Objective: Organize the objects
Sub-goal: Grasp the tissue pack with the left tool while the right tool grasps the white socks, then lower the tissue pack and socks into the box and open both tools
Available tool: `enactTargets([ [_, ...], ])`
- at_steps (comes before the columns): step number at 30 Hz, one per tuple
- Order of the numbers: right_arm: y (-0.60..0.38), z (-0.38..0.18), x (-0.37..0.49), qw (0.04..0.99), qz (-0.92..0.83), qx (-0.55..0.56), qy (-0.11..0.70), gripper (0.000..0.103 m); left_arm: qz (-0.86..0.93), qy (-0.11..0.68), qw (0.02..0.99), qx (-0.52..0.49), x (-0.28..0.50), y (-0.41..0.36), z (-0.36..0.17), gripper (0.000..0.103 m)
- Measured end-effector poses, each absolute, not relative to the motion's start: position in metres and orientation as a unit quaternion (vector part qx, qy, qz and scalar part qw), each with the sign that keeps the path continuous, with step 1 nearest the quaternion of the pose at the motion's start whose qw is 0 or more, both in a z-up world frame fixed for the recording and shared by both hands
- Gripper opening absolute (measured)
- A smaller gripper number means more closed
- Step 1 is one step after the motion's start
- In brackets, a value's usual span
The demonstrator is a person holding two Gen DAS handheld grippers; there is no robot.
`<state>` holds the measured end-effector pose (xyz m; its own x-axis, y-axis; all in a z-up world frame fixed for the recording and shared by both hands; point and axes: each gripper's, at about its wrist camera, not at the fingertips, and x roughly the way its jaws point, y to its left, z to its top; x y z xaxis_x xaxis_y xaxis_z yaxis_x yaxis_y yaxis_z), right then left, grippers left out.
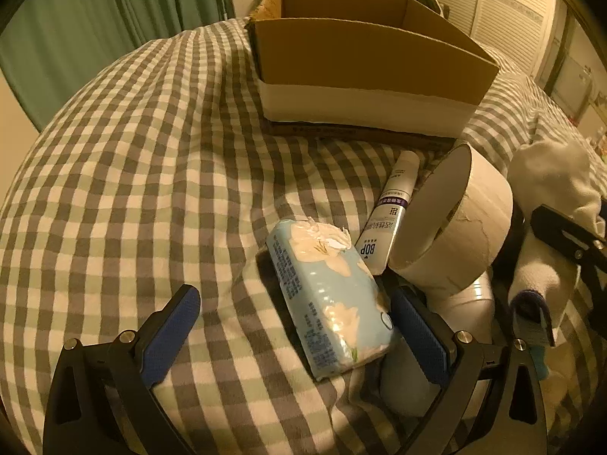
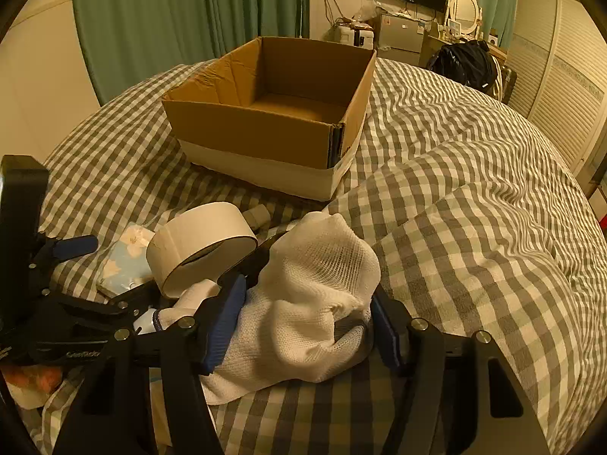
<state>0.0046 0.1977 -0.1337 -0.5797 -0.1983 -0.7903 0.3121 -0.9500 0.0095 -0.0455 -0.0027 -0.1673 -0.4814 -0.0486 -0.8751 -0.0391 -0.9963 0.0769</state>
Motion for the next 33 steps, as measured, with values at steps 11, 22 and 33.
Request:
enactTargets([
  [11, 0.194, -0.126, 0.010, 0.150, -0.890, 0.425, 0.067, 0.054, -0.868, -0.069, -0.027, 0.490, -0.028, 0.013, -0.148, 0.038],
  [22, 0.189, -0.090, 0.031, 0.161, -0.910, 0.376, 0.068, 0.037, -0.895, -0.048, -0.023, 0.443, -0.006, 0.001, -0.102, 0.037],
  [33, 0.177, -0.017, 0.042, 0.168, -0.939, 0.285, 0.100, 0.035, -0.930, -0.048, -0.022, 0.363, -0.016, -0.010, -0.026, 0.037],
])
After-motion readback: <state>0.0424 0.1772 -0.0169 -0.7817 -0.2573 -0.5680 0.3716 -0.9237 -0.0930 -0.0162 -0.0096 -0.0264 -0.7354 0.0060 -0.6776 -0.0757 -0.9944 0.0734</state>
